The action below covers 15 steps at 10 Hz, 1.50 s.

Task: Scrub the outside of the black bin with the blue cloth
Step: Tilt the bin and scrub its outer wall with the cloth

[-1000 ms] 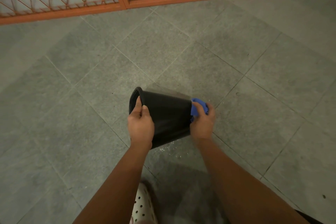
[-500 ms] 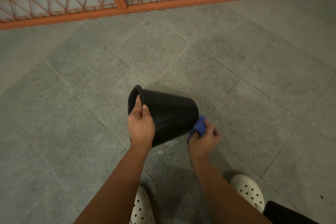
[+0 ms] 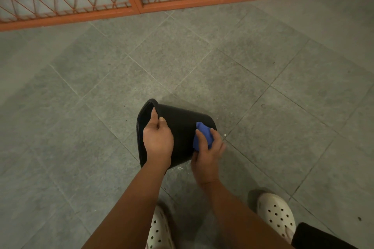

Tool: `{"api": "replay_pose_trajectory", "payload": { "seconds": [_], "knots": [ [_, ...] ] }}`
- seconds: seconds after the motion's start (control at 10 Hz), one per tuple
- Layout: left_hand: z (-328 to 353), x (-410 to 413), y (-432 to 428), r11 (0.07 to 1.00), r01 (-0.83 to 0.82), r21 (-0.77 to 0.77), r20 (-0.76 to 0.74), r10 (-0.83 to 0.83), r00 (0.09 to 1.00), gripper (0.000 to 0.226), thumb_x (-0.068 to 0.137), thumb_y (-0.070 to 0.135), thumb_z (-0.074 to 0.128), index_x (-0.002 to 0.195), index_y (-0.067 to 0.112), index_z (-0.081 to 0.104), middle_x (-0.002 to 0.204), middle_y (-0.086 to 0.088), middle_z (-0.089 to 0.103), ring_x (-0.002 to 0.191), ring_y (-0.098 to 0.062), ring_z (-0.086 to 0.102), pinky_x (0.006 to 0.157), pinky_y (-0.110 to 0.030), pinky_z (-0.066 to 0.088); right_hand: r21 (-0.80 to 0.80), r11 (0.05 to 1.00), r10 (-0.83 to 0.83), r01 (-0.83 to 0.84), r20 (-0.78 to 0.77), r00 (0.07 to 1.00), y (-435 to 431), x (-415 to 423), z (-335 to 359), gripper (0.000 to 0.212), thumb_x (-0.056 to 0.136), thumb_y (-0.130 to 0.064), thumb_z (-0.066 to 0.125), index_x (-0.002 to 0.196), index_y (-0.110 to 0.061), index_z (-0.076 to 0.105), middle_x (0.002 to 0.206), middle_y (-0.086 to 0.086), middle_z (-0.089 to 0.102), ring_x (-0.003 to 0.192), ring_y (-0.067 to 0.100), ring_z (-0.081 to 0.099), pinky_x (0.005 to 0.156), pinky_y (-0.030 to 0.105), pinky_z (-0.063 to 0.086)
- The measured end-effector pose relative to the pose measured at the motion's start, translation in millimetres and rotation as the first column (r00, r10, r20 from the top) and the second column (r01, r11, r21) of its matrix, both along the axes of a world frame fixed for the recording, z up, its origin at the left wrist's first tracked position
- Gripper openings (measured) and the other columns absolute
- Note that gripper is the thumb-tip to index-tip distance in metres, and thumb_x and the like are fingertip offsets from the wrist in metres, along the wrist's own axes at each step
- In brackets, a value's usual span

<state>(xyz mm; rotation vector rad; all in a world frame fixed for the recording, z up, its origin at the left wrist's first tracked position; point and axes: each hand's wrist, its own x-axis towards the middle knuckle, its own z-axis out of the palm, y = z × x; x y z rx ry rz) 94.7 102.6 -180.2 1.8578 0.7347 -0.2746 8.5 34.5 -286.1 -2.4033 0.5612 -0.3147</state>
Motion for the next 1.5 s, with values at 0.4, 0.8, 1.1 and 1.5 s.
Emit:
{"api": "replay_pose_trajectory", "payload": {
  "seconds": [0.4, 0.8, 1.1, 1.5],
  "knots": [
    [-4.5, 11.7, 21.3, 0.997, -0.022, -0.08, -0.032, 0.019, 0.999, 0.043, 0.101, 0.022, 0.039, 0.143, 0.03, 0.04, 0.141, 0.001, 0.048, 0.127, -0.02, 0.047, 0.108, -0.036, 0.037, 0.097, 0.978, -0.139, 0.184, -0.352, 0.926, -49.1, 20.3, -23.0, 0.045, 0.092, -0.035, 0.053, 0.133, -0.024, 0.038, 0.133, 0.003, 0.031, 0.103, 0.011, 0.046, 0.086, 0.025, 0.042],
    [2.0, 18.1, 23.9, 0.987, -0.014, -0.162, -0.121, -0.005, 0.993, 0.055, 0.091, 0.005, 0.037, 0.144, 0.023, 0.038, 0.093, -0.001, 0.062, 0.097, -0.023, 0.06, 0.088, -0.044, 0.051, 0.27, 0.915, -0.273, 0.299, -0.128, 0.953, -20.5, -23.9, -1.1, 0.06, 0.076, -0.009, 0.072, 0.13, -0.015, 0.048, 0.133, 0.017, 0.039, 0.111, 0.022, 0.047, 0.08, 0.013, 0.039],
    [6.6, 9.9, 29.9, 0.93, 0.216, -0.297, -0.076, -0.249, 0.966, 0.036, 0.098, 0.029, 0.047, 0.133, 0.025, 0.048, 0.125, -0.001, 0.06, 0.116, -0.023, 0.056, 0.101, -0.046, 0.043, 0.273, 0.936, -0.217, 0.223, -0.054, 0.975, -22.3, -4.3, 7.2, 0.073, 0.064, 0.0, 0.082, 0.128, 0.001, 0.046, 0.134, 0.026, 0.034, 0.118, 0.028, 0.045, 0.097, 0.029, 0.039],
    [-5.0, -2.4, 17.6, 0.933, 0.361, 0.015, 0.061, -0.361, 0.931, 0.055, 0.095, 0.053, 0.025, 0.148, 0.036, 0.027, 0.143, 0.004, 0.044, 0.132, -0.016, 0.04, 0.096, -0.025, 0.031, 0.264, 0.964, -0.02, -0.008, 0.105, 0.994, -18.8, 8.6, 1.7, 0.046, 0.083, -0.031, 0.042, 0.125, -0.049, 0.045, 0.154, -0.005, 0.016, 0.136, 0.012, 0.022, 0.107, 0.029, 0.027]
  ]
}}
